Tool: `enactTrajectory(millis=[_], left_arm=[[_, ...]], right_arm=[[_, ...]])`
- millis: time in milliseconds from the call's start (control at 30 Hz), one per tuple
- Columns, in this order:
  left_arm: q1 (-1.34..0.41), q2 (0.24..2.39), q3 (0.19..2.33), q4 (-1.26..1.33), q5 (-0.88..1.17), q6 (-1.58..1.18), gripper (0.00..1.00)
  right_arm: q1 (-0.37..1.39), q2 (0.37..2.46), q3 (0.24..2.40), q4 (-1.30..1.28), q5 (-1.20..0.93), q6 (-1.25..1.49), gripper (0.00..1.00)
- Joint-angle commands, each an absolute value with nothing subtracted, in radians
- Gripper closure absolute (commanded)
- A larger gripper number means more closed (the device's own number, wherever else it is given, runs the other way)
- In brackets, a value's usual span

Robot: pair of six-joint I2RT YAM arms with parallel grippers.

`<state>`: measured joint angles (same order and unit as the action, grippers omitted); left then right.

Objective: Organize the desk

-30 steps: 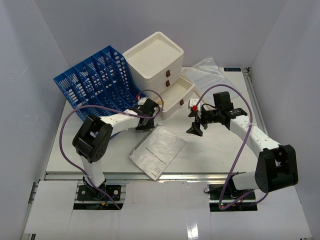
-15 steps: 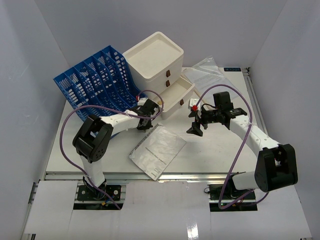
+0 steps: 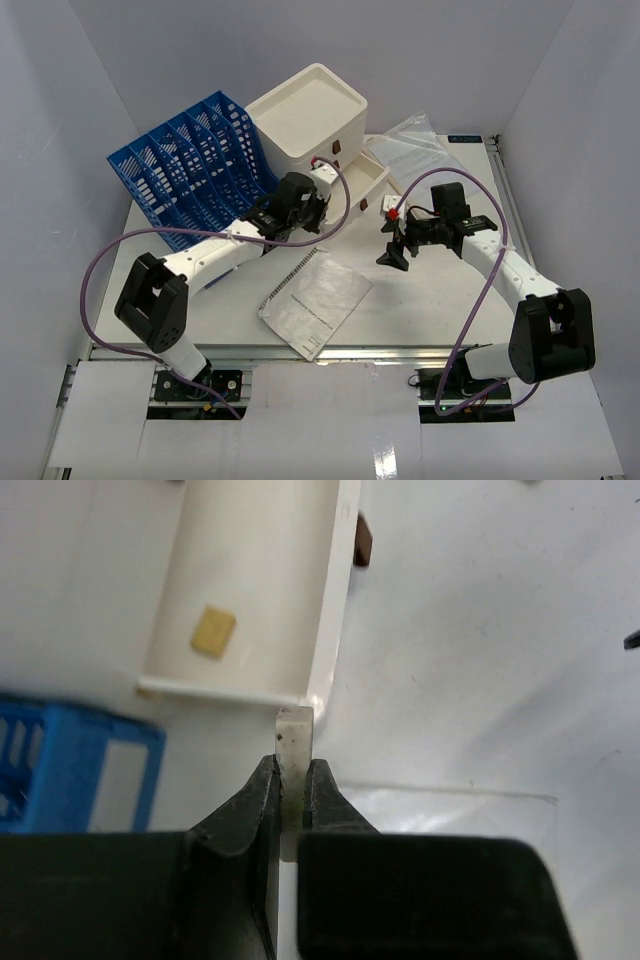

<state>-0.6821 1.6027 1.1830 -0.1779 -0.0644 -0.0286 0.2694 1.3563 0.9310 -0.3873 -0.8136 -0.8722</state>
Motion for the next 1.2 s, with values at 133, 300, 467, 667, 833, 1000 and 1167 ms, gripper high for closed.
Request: enactTrajectory(millis=[133,300,467,667,833,1000,1167], left_arm=[[-0.677,1.831,1.457,-0.086,-0.047,0.346,0.86],[-0.676,1.932,1.555,-0.087,-0.071,0.346,0.54],[-0.676,1.925,1.616,-0.098,-0.095,0.291,0.32],[-0.674,1.832,1.652,-0.109,0.028,0.271,0.12],[-0.632,1.829,1.749,-0.163,0.065,0.241,0.1],[-0.555,1.926,1.926,-0.264,0.078,0.205,0.14],[-0.516,2.015,2.036,-0.324,0.1,0.198,0.2]], right_arm=[[0.254,1.331,0.922,-0.371,-0.806,-0.887,0.1],[0.248,1.328,0.916,-0.359,-0.791,-0.883,0.1],[0.249,1.272,0.867,-0.218,-0.693,-0.844,0.1],[0.253,1.239,0.708,0.14,-0.576,-0.598,0.1],[0.257,1.526,0.947,-0.019,-0.596,-0.379,0.24],[0.266,1.629,0.995,0.112,-0.489,-0.117,0.79],[0.279,1.678,1.011,0.218,-0.349,0.094,0.79]])
